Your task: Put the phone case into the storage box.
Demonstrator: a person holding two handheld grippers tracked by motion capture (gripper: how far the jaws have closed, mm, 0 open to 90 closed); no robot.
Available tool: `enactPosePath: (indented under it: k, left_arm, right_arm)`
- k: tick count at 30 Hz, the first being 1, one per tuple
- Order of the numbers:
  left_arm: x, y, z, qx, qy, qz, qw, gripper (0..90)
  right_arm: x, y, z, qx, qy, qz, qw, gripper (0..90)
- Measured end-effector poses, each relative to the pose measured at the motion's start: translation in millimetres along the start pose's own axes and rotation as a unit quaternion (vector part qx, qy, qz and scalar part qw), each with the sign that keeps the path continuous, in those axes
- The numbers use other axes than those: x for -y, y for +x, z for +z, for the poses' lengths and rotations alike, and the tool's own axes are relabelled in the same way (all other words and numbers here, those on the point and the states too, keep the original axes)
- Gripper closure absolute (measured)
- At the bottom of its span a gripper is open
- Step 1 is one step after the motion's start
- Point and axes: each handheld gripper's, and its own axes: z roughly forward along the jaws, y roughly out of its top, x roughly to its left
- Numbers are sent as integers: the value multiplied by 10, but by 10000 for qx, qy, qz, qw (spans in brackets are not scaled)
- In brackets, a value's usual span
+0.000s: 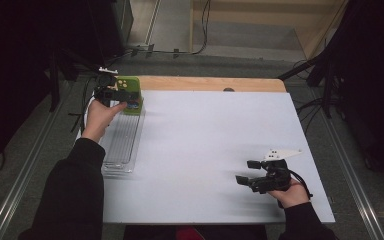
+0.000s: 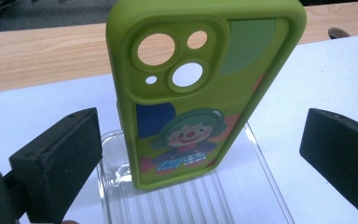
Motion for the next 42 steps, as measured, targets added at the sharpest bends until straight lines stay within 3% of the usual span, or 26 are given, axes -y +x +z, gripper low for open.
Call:
enactPosePath:
  k: [7,11,14,18,24,33,38,42]
  left_arm:
    - [-1,-48,-114,206,167,82,9996,0]
    - [-1,-77,-190,382,278,31,9989,0]
    - [-4,-101,-229,399,358,0,9986,0]
    - [-3,-160,-291,531,454,121,9975,5]
    - [16,-256,-369,807,559,303,9947,12]
    - [58,-380,-434,1253,496,356,9902,59]
    - [114,-452,-417,1578,646,408,9845,71]
    - [168,-530,-409,1706,639,470,9821,130]
  right_arm:
    - [1,-6,-2,7,-8,5,10000,165]
    - [1,-5,-3,0,-6,-2,10000,165]
    - [-1,-2,0,2,2,4,10000,165]
    - [-3,-4,3,9,-3,5,10000,165]
    - [-2,-9,9,-9,8,2,10000,165]
    - [-6,-4,15,-26,7,-18,10000,165]
    - [-4,-4,16,-40,12,-17,10000,165]
    - [-4,-4,22,-51,22,-5,10000,165]
